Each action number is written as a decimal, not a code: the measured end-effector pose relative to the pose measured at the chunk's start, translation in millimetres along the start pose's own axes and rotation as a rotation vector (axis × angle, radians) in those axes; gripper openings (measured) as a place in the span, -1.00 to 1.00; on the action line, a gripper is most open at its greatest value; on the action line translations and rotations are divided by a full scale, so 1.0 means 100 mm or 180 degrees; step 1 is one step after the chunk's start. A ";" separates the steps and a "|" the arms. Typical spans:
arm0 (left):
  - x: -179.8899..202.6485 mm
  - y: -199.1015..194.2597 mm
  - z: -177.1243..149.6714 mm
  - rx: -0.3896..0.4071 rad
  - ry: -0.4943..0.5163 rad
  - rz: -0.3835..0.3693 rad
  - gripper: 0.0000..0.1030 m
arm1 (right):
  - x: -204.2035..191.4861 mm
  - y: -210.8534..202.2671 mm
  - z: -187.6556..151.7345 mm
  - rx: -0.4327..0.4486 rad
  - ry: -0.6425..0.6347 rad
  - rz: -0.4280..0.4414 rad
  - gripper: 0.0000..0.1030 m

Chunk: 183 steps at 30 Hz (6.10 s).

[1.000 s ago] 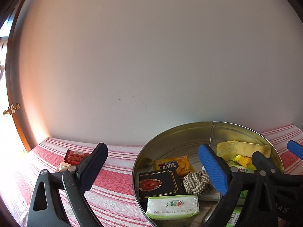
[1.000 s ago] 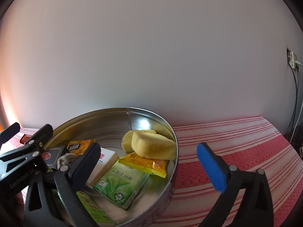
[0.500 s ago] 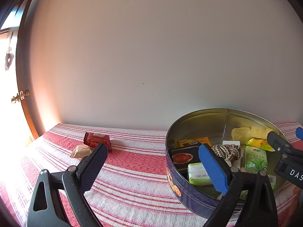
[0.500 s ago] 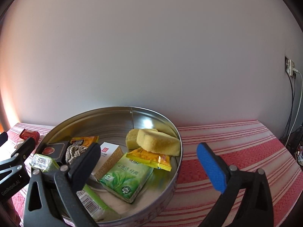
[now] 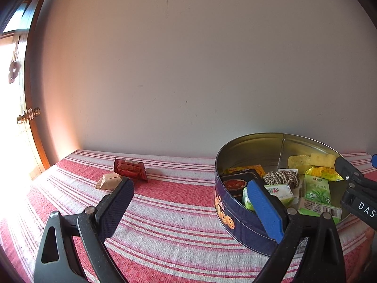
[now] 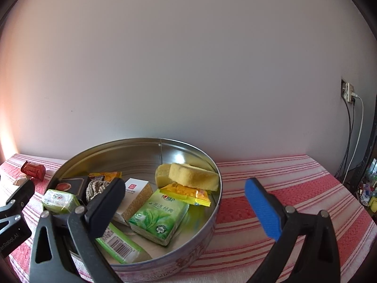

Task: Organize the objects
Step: 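Withdraw both open tools from the tin, then move both open tools toward the red packet and cream pastry, then grasp the cream pastry with the left gripper while the right grasps the red packet, then carry the cream pastry and red packet over the tin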

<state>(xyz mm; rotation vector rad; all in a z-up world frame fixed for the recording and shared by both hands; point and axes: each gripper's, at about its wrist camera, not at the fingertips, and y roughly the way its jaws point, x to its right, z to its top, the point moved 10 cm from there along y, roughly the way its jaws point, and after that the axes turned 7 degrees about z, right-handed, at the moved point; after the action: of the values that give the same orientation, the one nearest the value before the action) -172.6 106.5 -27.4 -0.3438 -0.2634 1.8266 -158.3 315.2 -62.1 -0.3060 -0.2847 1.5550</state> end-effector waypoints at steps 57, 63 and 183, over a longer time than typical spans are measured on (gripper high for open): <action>-2.57 1.15 -0.27 -0.0819 -0.0343 0.0716 0.91 | -2.54 0.25 -0.15 -0.0281 -0.0089 0.0822 1.00; -2.72 1.38 -0.24 -0.0890 -0.0368 0.0652 0.91 | -3.16 0.75 -0.17 -0.0631 -0.0193 0.1192 0.99; -0.21 -0.41 -0.33 -0.0458 0.0031 -0.0550 -0.03 | -0.87 -0.88 -0.37 0.0001 -0.0289 0.0227 0.11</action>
<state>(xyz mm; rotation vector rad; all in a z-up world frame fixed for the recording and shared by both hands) -118.4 98.0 -42.0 -0.4174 -0.4068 1.6395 -62.9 228.2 -62.5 -0.2480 -0.3476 1.6419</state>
